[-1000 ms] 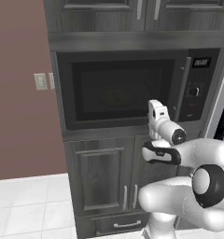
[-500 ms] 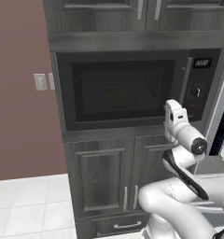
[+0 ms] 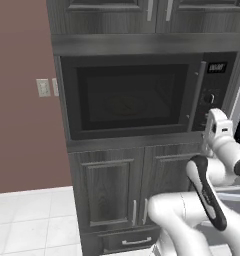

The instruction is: Remove the tangerine from the bowl and place it on the small plate. Then place the bowl with only the fish in the microwave, close the door, and press the start button to microwave the fish.

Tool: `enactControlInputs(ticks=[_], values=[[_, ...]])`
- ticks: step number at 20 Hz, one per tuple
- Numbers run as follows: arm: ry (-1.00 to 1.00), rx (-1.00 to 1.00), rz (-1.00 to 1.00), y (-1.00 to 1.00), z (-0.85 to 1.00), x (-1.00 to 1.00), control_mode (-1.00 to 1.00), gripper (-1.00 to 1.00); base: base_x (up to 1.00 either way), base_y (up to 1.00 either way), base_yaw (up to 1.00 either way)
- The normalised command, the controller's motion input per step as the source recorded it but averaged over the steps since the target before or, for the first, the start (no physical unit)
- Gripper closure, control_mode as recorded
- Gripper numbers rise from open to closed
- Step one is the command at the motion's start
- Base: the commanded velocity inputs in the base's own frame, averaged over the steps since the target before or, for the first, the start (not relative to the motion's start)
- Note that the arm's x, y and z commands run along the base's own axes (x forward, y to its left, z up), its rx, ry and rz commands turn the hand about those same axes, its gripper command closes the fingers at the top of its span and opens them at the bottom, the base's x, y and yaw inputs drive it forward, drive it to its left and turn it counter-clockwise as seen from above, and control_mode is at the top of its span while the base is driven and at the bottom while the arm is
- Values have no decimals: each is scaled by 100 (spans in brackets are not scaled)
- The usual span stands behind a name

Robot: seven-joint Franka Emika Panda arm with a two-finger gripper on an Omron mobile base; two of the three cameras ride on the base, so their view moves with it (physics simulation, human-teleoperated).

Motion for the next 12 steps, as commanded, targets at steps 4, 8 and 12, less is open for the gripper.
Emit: enactControlInputs(ticks=[4,8,12], values=[[2,14,0,-84,4,-100,-100,-100,0,0,0],[13,15,0,-73,-8,-88,-100,-100,0,0,0],[18,15,7,-14,-16,1,-100,-100,0,0,0]])
